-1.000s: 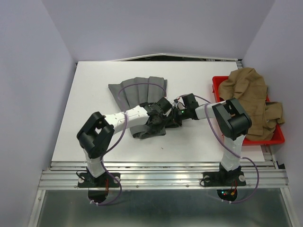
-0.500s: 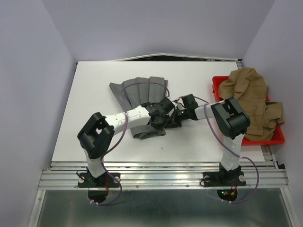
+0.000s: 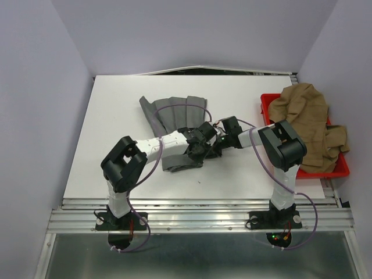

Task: Fold and stack the skirts
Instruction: Fold the skirt

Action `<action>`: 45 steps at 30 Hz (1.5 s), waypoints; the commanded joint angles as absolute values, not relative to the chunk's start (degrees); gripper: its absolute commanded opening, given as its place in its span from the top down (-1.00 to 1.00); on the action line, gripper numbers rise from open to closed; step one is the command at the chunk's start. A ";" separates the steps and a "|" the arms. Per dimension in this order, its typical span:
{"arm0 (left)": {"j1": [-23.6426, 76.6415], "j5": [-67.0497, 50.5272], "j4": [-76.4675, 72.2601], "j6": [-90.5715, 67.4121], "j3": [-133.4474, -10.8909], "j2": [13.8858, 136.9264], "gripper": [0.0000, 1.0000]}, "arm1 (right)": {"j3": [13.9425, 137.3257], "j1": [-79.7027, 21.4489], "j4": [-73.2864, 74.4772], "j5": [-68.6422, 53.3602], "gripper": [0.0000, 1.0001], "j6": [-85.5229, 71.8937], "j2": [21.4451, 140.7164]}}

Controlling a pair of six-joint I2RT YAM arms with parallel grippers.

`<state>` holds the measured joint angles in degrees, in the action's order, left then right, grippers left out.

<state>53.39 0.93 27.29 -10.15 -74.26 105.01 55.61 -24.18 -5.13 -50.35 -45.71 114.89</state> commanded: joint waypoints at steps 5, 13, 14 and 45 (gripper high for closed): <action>46.41 -9.48 19.79 -10.20 -72.17 105.74 0.50 | 55.19 -24.79 -3.44 -47.39 0.37 -43.60 111.54; 46.32 -16.78 13.10 -6.95 -65.31 98.79 0.11 | 62.65 -18.81 12.65 -37.81 0.31 -34.90 104.86; 46.23 -18.01 12.83 -6.60 -64.52 98.53 0.10 | 63.71 -18.81 13.00 -37.27 0.31 -34.20 104.42; 42.98 -23.75 10.54 -0.45 -60.01 89.94 -0.25 | 93.87 -19.16 -6.26 -43.86 0.23 -45.45 134.91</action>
